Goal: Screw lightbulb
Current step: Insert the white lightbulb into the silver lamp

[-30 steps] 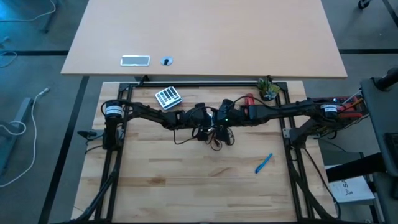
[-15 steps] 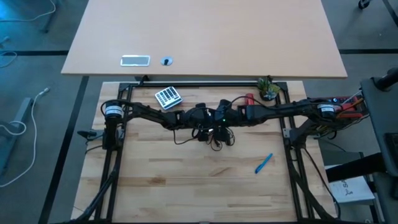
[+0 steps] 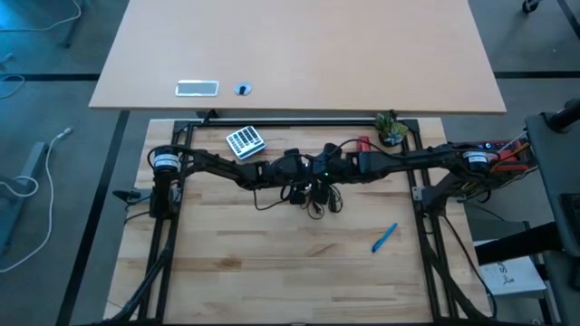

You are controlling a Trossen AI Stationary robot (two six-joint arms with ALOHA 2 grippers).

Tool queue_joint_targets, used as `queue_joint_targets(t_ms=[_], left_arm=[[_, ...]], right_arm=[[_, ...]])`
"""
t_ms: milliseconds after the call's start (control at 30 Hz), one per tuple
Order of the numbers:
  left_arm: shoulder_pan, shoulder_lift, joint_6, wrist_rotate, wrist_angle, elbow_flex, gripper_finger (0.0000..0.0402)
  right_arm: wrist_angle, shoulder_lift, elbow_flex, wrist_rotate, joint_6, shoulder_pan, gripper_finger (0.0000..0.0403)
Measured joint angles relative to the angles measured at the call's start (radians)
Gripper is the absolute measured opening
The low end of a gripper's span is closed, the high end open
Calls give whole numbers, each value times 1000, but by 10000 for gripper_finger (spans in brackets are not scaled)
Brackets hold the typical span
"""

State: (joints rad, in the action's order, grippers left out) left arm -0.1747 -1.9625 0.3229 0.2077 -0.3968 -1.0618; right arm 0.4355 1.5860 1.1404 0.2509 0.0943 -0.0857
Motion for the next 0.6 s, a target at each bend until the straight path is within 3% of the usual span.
queue_joint_targets(t_ms=[400, 600], left_arm=[[12, 0, -26, 133, -42, 2, 158], [16, 0, -40, 146, -62, 3, 158]], right_arm=[[11, -1, -1, 70, 184, 1, 234], [20, -2, -3, 84, 324, -1, 232]])
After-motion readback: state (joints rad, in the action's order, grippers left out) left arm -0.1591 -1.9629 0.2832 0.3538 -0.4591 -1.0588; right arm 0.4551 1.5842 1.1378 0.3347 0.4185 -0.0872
